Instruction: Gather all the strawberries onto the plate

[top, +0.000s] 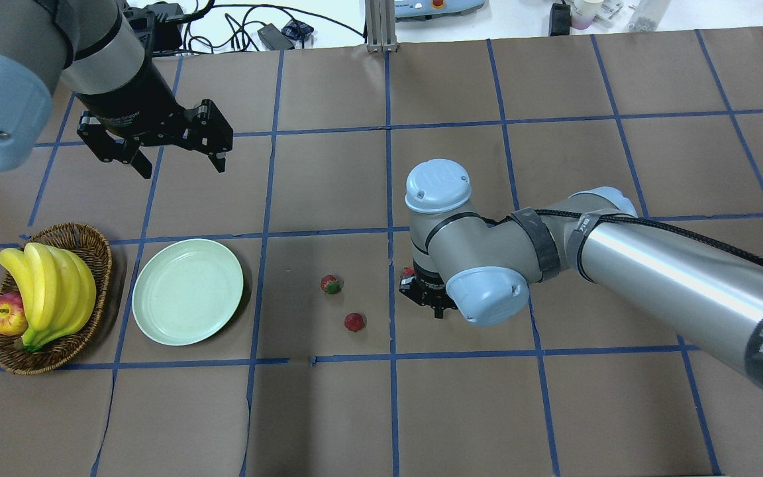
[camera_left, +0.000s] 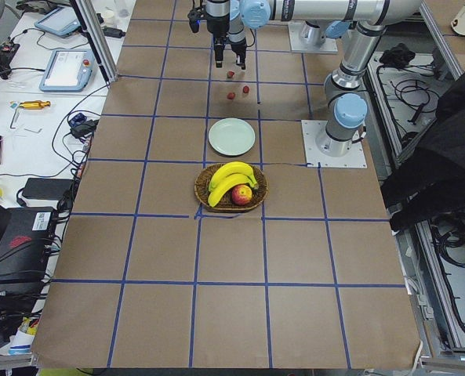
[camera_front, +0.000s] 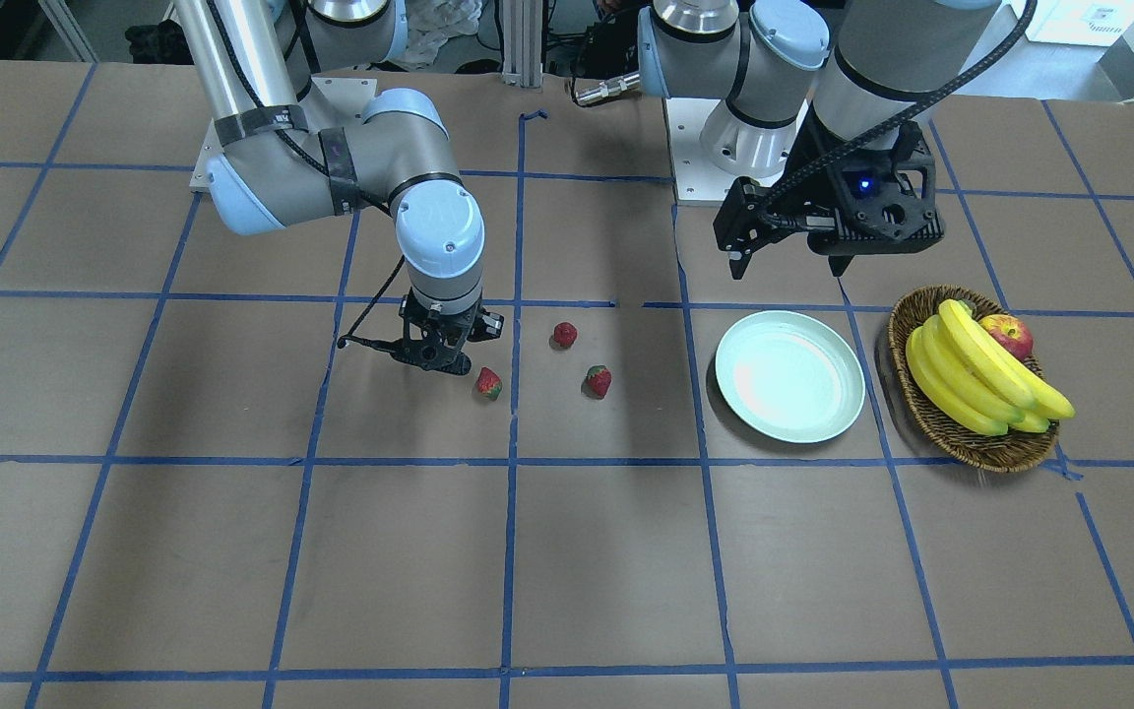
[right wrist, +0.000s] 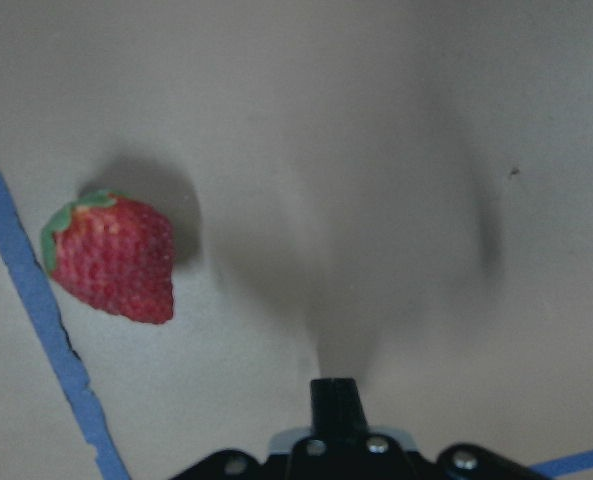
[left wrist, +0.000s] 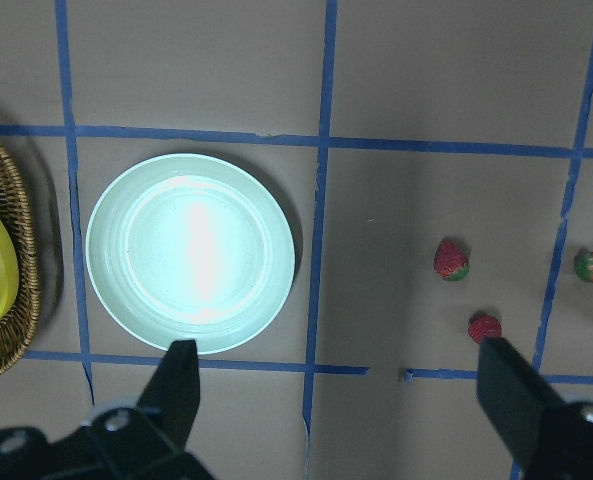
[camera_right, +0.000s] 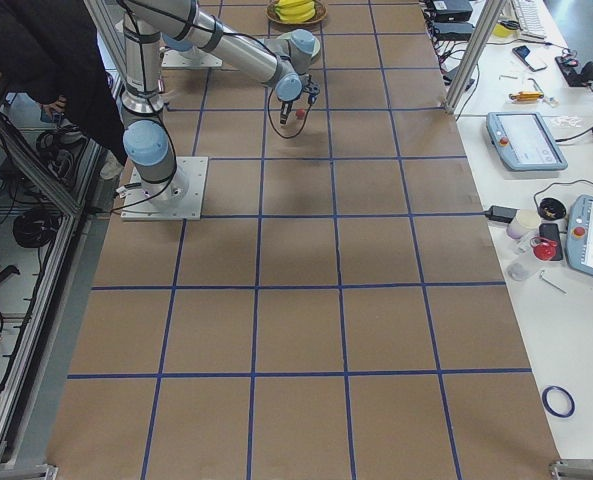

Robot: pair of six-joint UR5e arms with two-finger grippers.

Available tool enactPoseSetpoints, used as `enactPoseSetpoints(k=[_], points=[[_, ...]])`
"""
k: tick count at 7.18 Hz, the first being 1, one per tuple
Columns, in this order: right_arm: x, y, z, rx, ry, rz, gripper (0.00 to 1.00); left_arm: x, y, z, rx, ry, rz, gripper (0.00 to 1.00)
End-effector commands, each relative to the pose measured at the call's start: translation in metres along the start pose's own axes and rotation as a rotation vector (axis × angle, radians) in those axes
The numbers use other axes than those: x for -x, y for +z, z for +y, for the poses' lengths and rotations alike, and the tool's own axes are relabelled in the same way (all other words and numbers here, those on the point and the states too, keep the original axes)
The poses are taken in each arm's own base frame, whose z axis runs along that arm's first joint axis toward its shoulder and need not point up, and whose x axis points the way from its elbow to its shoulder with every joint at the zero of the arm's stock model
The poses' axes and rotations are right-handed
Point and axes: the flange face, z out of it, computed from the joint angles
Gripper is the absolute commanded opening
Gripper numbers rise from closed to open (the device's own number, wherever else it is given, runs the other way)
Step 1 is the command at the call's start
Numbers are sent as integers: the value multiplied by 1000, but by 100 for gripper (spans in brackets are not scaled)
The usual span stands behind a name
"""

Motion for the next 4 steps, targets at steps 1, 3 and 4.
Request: enactPoseSetpoints(k=[1, 3, 4], points=[[5, -15, -8, -33, 2, -20, 15, 0, -1, 0, -1, 0, 0, 100], [15, -29, -16, -127, -15, -92, 95, 0, 0, -1, 0, 0, 0, 100], [16, -28, -17, -123, -71, -99, 95, 0, 1, -1, 2, -1, 0, 100]])
